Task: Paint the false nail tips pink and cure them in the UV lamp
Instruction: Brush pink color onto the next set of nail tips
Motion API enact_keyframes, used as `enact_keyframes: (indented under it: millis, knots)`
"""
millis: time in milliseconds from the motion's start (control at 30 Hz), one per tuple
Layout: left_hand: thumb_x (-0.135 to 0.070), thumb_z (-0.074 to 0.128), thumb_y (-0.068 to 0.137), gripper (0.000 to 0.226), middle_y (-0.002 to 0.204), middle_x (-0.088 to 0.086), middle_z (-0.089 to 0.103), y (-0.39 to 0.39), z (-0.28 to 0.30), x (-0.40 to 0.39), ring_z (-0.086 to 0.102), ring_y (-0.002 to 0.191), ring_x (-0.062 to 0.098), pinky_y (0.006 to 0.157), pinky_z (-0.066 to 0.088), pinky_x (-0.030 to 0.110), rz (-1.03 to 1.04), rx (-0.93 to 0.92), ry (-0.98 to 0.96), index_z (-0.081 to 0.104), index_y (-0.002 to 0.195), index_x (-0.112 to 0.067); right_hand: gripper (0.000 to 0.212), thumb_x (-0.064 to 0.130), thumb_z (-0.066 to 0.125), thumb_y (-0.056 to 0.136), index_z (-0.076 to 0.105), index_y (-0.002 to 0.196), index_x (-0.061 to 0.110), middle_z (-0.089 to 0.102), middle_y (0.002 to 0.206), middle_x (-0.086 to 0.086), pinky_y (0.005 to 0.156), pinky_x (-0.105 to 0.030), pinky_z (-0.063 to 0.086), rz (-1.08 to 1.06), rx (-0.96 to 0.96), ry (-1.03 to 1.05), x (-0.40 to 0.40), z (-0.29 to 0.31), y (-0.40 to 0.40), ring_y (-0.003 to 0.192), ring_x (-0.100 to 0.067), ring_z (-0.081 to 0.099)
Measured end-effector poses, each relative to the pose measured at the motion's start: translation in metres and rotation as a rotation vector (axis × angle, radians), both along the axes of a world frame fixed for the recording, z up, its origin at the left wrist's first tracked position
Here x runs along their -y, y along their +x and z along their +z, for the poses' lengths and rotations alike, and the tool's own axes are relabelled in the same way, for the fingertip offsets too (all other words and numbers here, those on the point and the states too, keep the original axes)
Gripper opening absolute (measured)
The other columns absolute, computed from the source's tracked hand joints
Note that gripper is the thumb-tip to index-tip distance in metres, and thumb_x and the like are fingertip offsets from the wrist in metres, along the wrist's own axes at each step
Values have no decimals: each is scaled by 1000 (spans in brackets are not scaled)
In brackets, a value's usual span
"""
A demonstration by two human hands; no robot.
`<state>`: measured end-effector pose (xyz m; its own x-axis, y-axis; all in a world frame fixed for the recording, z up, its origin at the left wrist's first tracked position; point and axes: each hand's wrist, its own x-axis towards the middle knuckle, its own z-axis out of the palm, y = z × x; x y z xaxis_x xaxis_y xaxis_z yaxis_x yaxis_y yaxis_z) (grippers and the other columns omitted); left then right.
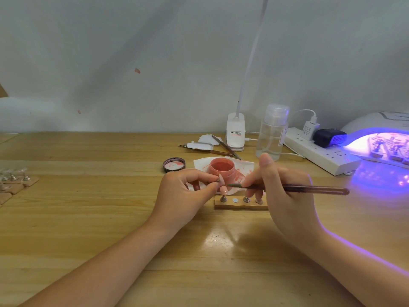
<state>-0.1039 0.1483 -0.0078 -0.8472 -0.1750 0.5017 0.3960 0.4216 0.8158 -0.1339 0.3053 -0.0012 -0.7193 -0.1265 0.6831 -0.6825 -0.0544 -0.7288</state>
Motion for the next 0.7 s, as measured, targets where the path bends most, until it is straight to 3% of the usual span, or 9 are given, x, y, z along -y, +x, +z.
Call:
enact_keyframes:
  millis: [167,300,433,567,700]
  knots:
    - [-4,73,73,25,55,-25,60,0,1,0,47,52,-5,47,31,6,6,3,-8,71,68,-28,37,34,45,89,67,64,17,64,56,8,51,-13,43,5,-31,13,1,2,0,50,-3,57]
    - [-2,73,73,26,57,-25,61,0,1,0,49,54,-6,48,32,6,2,3,-13,71,69,-28,46,41,45,87,66,57,13,62,51,3,48,-15,42,25,39,-22,0,1,0,44,-5,55]
    - [-4,73,73,25,55,-25,60,0,0,-1,46,52,-3,48,31,6,19,11,1,71,68,-28,38,34,48,91,67,63,16,66,58,3,50,-18,45,-13,-13,14,1,1,-1,49,-6,57]
    - [-1,72,73,28,55,-25,61,1,2,-2,45,51,-4,47,30,5,1,8,13,70,66,-29,47,40,44,89,64,54,15,62,50,2,48,-15,43,-3,52,-54,1,1,0,43,-6,54]
    - [-3,73,73,26,57,-24,61,0,1,-1,44,52,-3,48,30,6,16,15,11,71,66,-28,38,37,49,91,67,63,19,65,57,3,53,-13,43,-16,15,-8,1,2,-2,50,-4,57]
